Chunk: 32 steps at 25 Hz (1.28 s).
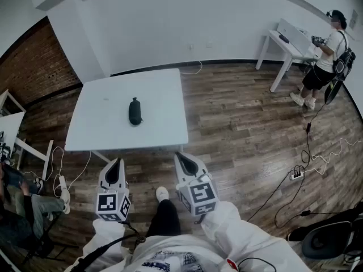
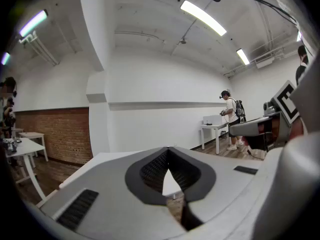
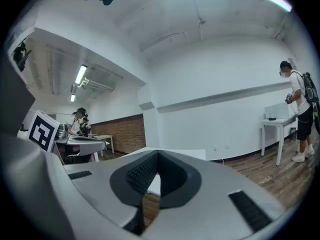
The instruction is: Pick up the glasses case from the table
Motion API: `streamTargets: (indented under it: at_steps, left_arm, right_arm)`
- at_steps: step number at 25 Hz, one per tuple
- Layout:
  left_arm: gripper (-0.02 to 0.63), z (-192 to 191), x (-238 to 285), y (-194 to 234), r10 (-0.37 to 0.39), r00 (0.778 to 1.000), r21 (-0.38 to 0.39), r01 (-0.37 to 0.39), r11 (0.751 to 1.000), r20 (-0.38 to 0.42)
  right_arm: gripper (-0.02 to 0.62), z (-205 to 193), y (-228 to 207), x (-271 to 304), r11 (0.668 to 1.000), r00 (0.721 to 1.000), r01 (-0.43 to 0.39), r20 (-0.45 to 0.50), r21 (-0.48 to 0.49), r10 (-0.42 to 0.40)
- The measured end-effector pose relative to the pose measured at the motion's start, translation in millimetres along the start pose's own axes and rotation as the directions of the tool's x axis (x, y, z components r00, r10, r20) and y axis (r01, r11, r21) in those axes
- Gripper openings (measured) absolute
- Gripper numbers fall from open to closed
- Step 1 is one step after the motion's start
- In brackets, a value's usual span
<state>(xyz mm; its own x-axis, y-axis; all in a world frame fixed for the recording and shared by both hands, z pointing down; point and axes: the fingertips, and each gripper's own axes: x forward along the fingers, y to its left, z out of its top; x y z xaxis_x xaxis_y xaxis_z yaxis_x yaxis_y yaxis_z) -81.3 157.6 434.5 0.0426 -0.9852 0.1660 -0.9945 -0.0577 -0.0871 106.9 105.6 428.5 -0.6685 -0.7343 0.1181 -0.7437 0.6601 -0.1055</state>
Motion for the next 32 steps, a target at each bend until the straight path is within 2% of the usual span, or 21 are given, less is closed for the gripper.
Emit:
streamTargets:
  at_steps: [5,9,16,18,20,21,23,25,28,32]
  left_arm:
    - [0.017,4,106,70,-0.028,0.999,0.004,0.029,1.000,-0.019]
    - [0.017,15,171,116,-0.047,0.998,0.003,0.047,0.999,-0.041]
    - [0.022,-10,237,133,-0.065,0.983,-0.079,0.052,0.996,-0.169]
    - [0.109,-25,251,129,-0.093,0.972,-0.138,0.064,0.988,-0.218]
    - [0.332,-42,266,126,-0.118,0.958,-0.195,0.068,0.979,-0.261]
    - [0.418,-50,274,125,-0.122,0.951,-0.212,0.062,0.975,-0.284]
    - [0.505,-72,290,124,-0.119,0.931,-0.228,0.039,0.973,-0.346]
    - [0.508,-102,308,123,-0.118,0.894,-0.218,0.023,0.976,-0.432]
    - [0.509,-148,337,121,-0.125,0.822,-0.195,0.018,0.981,-0.556]
    - [0.511,-184,364,122,-0.106,0.751,-0.206,-0.041,0.978,-0.652]
  right_arm:
    - [0.006,13,-15,125,1.000,1.000,0.006,-0.015,0.008,-0.006]
    - [0.006,30,-24,200,0.999,1.000,0.017,-0.025,0.037,-0.016]
    - [0.006,26,-54,266,0.998,0.996,0.007,-0.086,0.062,-0.001]
    - [0.006,24,-62,277,0.998,0.995,0.001,-0.100,0.069,0.006]
    - [0.006,20,-68,286,0.997,0.993,-0.004,-0.115,0.075,0.012]
    - [0.006,17,-71,290,0.997,0.992,-0.005,-0.123,0.078,0.014]
    - [0.006,12,-78,293,0.997,0.990,0.000,-0.139,0.081,0.011]
    - [0.006,7,-88,293,0.997,0.988,0.011,-0.153,0.078,0.001]
    - [0.006,0,-106,291,0.997,0.983,0.034,-0.182,0.075,-0.020]
    - [0.006,-2,-134,280,0.994,0.978,0.083,-0.200,0.073,-0.067]
